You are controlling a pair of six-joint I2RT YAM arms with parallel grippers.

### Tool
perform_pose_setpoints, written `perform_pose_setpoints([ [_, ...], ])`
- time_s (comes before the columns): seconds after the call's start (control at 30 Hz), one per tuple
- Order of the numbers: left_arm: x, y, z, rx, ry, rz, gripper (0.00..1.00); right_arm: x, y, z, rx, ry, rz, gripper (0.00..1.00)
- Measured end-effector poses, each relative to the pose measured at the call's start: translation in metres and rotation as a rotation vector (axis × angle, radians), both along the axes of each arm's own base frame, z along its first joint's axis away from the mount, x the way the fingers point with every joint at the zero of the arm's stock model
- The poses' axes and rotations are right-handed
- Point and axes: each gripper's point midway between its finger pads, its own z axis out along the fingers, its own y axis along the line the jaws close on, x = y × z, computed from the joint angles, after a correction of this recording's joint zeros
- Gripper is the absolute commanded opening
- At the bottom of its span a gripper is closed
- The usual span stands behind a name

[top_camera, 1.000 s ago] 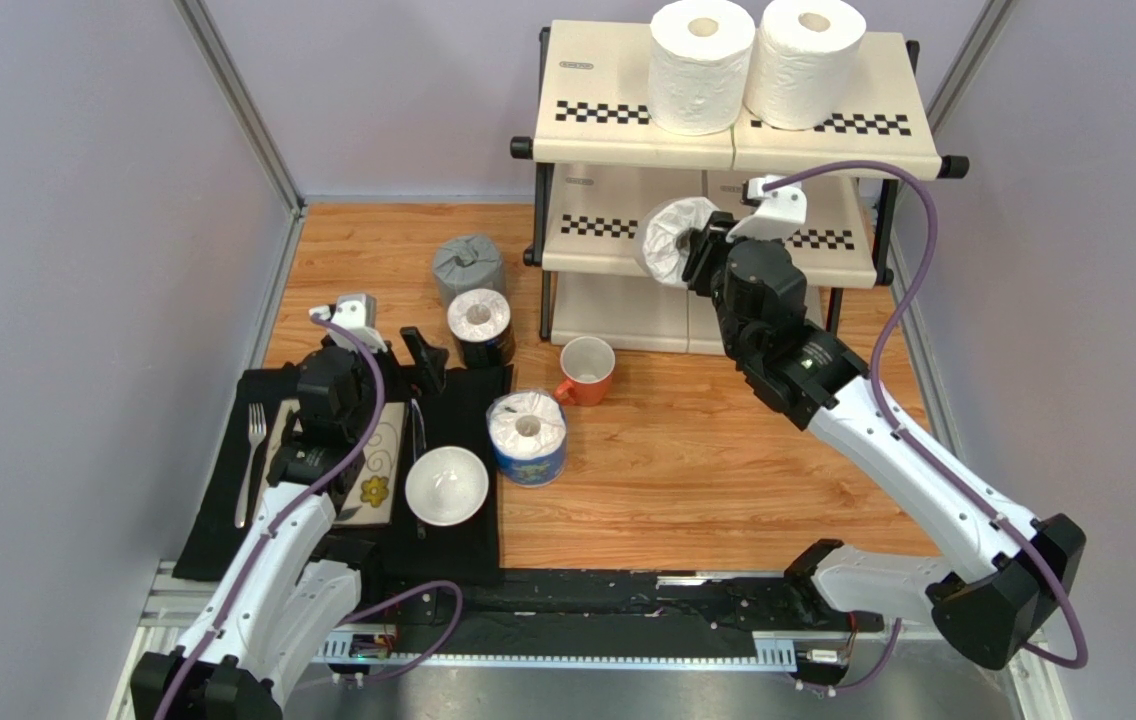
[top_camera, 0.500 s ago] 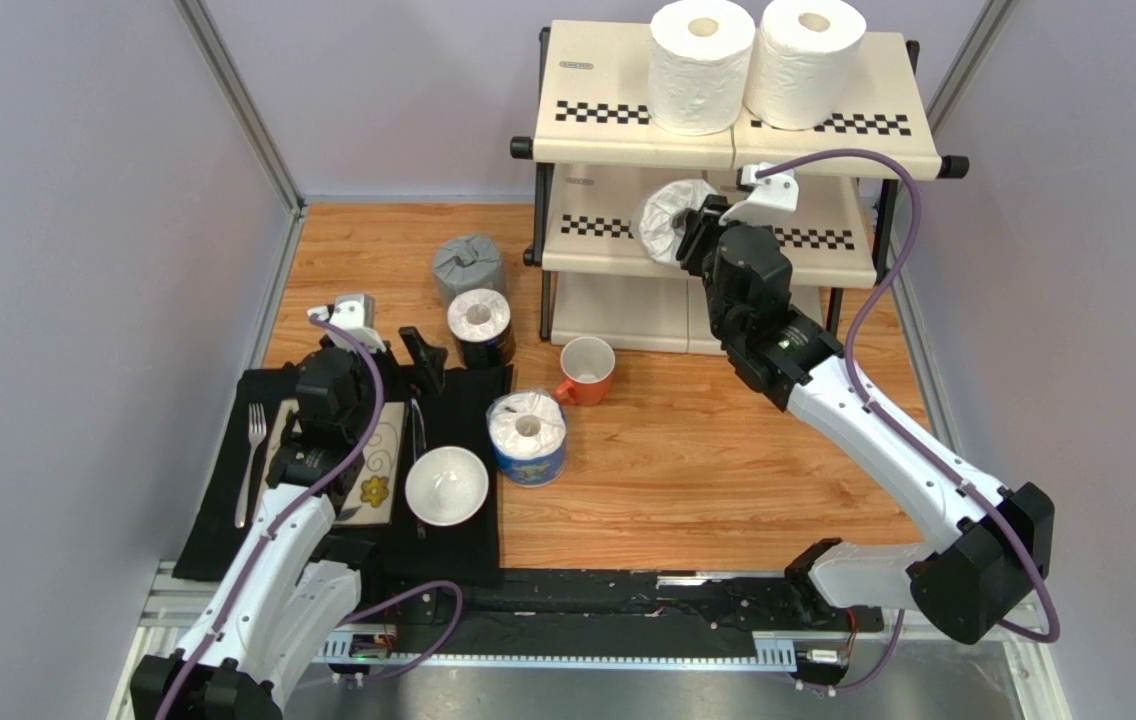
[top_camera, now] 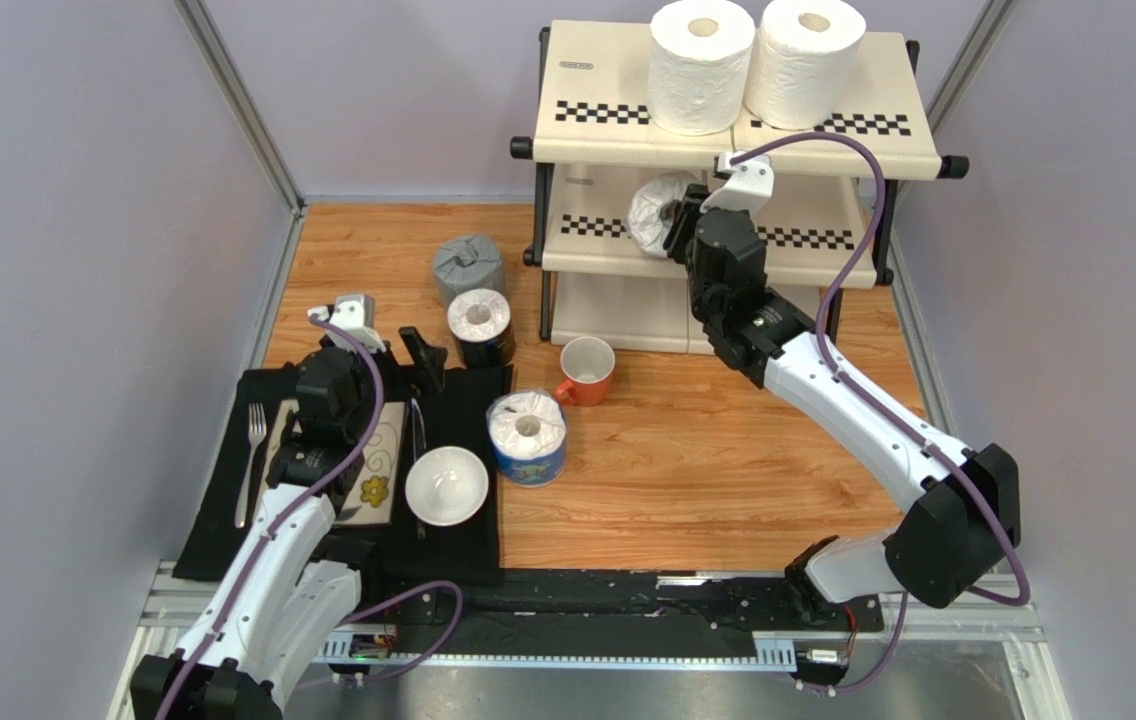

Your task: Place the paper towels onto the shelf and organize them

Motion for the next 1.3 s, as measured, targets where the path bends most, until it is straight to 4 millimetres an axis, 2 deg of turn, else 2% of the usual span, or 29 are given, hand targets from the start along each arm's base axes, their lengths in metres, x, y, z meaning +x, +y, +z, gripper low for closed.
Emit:
perform_pose_setpoints([
  [0.2, 0.000, 0.000, 0.000, 0.000, 0.000, 0.000, 0.99, 0.006, 0.000, 0.000, -0.003, 0.004, -0.002, 0.40],
  [0.23, 0.000, 0.000, 0.000, 0.000, 0.000, 0.000, 0.99, 0.007, 0.000, 0.000, -0.003, 0.004, -0.002, 0.49],
  [0.33, 0.000, 0.000, 0.000, 0.000, 0.000, 0.000, 0.99, 0.008, -0.001, 0.000, -0.003, 0.003, -0.003, 0.61],
  [0.43, 0.000, 0.000, 0.000, 0.000, 0.000, 0.000, 0.99, 0.009, -0.001, 0.002, 0.001, -0.001, -0.001, 0.67],
  [0.6, 0.000, 0.000, 0.000, 0.000, 0.001, 0.000, 0.99, 0.012, -0.004, 0.005, 0.005, -0.008, -0.010, 0.70],
  [0.97, -0.001, 0.000, -0.006, 0.002, 0.012, 0.000, 0.99, 0.026, -0.007, 0.007, 0.024, -0.019, -0.020, 0.70],
  [1.3, -0.001, 0.002, -0.006, 0.005, 0.012, 0.011, 0.99, 0.038, -0.003, 0.009, 0.046, -0.046, -0.027, 0.74],
])
